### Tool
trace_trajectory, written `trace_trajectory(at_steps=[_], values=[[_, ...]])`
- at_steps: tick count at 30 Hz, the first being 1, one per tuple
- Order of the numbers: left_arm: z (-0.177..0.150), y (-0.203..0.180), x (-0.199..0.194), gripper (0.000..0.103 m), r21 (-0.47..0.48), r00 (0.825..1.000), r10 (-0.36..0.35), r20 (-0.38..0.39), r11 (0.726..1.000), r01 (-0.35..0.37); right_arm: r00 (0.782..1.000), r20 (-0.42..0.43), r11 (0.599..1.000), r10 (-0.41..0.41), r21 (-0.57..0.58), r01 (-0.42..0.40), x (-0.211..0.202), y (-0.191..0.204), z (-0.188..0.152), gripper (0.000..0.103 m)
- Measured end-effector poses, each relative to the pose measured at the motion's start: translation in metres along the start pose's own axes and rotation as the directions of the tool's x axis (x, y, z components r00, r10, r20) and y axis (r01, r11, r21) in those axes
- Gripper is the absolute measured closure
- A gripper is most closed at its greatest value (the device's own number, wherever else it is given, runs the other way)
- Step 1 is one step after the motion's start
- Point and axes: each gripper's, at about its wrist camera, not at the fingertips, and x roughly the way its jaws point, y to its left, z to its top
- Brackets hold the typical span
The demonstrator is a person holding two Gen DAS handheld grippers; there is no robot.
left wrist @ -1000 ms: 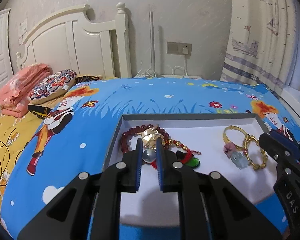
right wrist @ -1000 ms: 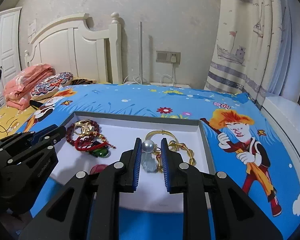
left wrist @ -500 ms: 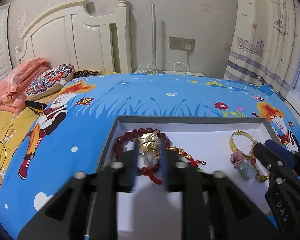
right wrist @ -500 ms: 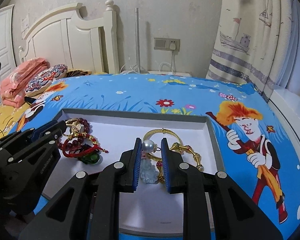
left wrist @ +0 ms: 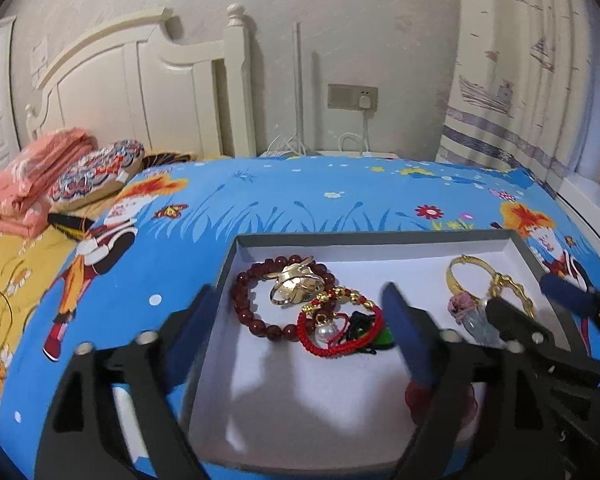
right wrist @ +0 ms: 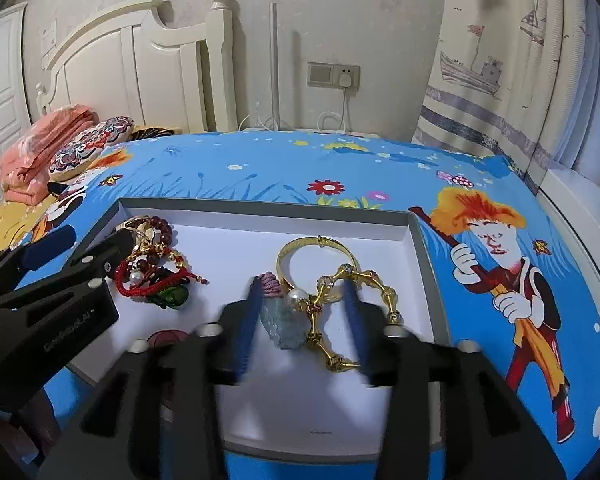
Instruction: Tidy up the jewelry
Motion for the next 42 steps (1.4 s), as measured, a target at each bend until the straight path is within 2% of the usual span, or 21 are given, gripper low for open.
trace_trajectory(at_steps=[3, 4, 8, 11, 17, 25, 29, 42], values=[[-0.004, 0.006, -0.015, 0.006, -0.018, 1.000, 0.022, 0.010, 1.000, -0.022, 1.000, 0.022, 0.999, -0.015, -0.030, 0.016, -0.010, 0.002, -0.001, 0.042], [-0.005, 0.008, -0.019, 0.005, -0.029, 1.000, 0.022, 0.011, 0.999, -0.022, 1.000, 0.022, 0.999, -0.017, -0.035, 0.018, -0.013, 0.001, -0.001, 0.041], [-0.013, 0.024, -0.038, 0.005, -0.095, 1.000, -0.009, -0.008, 0.995, 0.009, 1.000, 0.005, 0.999, -0.030, -0.039, 0.030, -0.030, -0.003, -0.009, 0.025], [-0.018, 0.028, -0.049, 0.005, -0.097, 0.999, 0.025, -0.029, 0.995, -0.028, 1.000, -0.010, 1.000, -0.019, -0.016, 0.019, -0.045, -0.008, -0.015, 0.019], [-0.028, 0.027, -0.072, 0.005, -0.073, 0.999, 0.024, -0.029, 0.997, -0.027, 0.999, -0.039, 0.999, 0.025, 0.048, -0.023, -0.069, -0.022, -0.026, 0.019], [-0.031, 0.009, -0.087, 0.005, -0.021, 0.998, 0.010, -0.066, 1.000, -0.012, 1.000, -0.028, 1.000, -0.008, 0.026, 0.009, -0.090, -0.024, -0.026, 0.019], [-0.028, 0.001, -0.093, 0.005, 0.007, 0.998, 0.042, -0.054, 0.999, -0.042, 1.000, -0.023, 1.000, -0.011, 0.010, 0.011, -0.097, -0.021, -0.025, 0.019], [-0.030, -0.003, -0.097, 0.005, 0.013, 0.998, 0.020, -0.062, 1.000, -0.019, 0.999, -0.011, 0.999, -0.035, -0.018, 0.035, -0.107, -0.018, -0.026, 0.019]])
